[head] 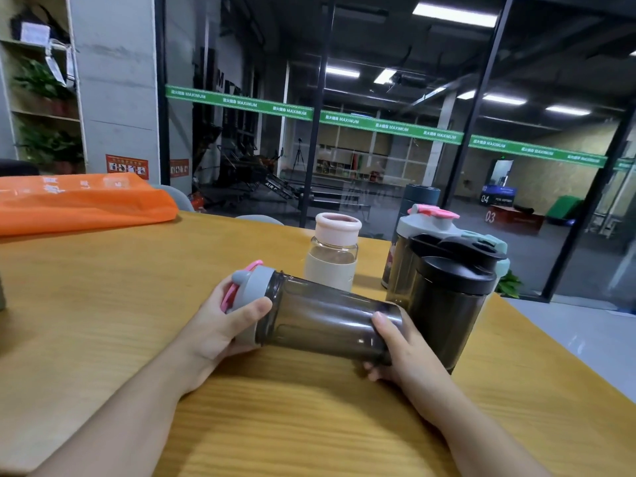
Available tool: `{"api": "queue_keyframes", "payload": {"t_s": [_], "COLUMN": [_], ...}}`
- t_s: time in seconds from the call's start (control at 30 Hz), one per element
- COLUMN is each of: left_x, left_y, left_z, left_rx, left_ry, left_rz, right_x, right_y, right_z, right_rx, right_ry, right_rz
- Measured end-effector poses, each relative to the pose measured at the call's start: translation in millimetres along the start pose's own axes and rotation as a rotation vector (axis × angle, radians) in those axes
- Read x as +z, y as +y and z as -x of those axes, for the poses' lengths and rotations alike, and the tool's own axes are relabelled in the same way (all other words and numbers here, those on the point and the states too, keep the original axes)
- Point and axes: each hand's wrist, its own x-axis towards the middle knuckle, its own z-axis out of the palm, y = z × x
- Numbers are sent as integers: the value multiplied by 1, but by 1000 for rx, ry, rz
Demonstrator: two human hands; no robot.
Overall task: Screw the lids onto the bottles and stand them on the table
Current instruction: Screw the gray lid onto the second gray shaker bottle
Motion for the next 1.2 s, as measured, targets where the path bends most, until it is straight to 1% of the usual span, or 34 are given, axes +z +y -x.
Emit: {"api": "queue_keyframes", "payload": {"t_s": [0.07,0.2,0.33,0.43,0.53,0.63,0.7,0.8,0.97,1.07,1.2], "left_x": [-2,-3,-3,0,1,1,0,-1,-2,-4,-4], "left_y": [-2,-3,-2,0,1,0,0,-2,-3,-4,-3], "left_z": [0,0,1,3,4,2,1,1,-2,-3,-2], "left_rx": [-11,-25,-15,8,28,21,4,-15,-23,-27,-26], "left_ry": [12,14,-3,-31,-50,-39,-10,51,95,94,92], "left_rz": [0,9,-4,-32,-59,-62,-60,-48,-26,-23,-29], "right_x": [-2,-2,-2,0,1,-1,-2,-5,-2,-2,-3], "right_y": [0,-2,-3,-3,-3,-6,-7,-7,-8,-8,-9], "right_z": [3,7,7,5,1,1,2,5,5,4,2], "right_rx": [-47,-77,-73,46,144,200,209,216,272,295,333], "right_ry": [-25,-67,-46,-1,2,-43,-120,-198,-165,-109,-82], "right_rz": [-29,-80,4,6,-14,-154,-299,-378,-328,-239,-132]}}
